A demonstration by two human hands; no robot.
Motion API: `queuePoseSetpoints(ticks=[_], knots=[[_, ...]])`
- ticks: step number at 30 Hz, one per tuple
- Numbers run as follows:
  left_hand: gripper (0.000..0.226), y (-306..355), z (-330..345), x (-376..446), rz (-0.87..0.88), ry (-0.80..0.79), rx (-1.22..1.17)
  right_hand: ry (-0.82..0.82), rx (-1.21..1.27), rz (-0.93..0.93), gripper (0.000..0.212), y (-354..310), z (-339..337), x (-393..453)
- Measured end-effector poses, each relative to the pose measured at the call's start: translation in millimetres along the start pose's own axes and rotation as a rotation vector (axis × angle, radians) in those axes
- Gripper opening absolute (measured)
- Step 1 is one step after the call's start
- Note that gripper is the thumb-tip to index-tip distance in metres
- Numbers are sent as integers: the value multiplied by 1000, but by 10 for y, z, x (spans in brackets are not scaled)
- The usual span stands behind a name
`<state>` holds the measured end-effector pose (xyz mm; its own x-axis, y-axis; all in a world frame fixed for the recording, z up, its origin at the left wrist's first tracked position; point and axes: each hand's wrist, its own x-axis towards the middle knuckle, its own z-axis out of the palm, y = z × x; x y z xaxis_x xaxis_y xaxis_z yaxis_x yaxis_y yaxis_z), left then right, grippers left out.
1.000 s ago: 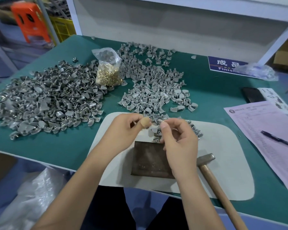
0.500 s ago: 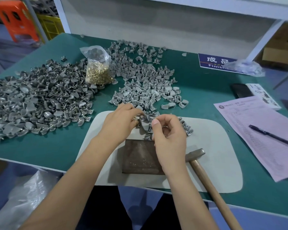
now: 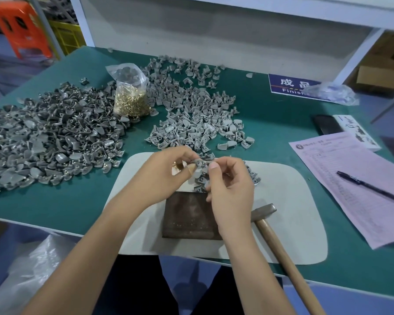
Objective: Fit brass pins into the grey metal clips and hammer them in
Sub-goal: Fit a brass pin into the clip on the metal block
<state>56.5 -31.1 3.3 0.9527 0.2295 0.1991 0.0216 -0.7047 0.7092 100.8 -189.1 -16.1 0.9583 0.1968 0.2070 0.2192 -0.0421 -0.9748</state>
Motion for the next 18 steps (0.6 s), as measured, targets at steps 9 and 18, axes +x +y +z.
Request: queuePoseSetpoints(ticks=[9,18], knots=[[27,564,-113,-470,-64,-11,-447,51,175,72,5,31,-40,51],[13,268,71,-613,-106,124,-317,-15,33,14,2,9,-14,0]])
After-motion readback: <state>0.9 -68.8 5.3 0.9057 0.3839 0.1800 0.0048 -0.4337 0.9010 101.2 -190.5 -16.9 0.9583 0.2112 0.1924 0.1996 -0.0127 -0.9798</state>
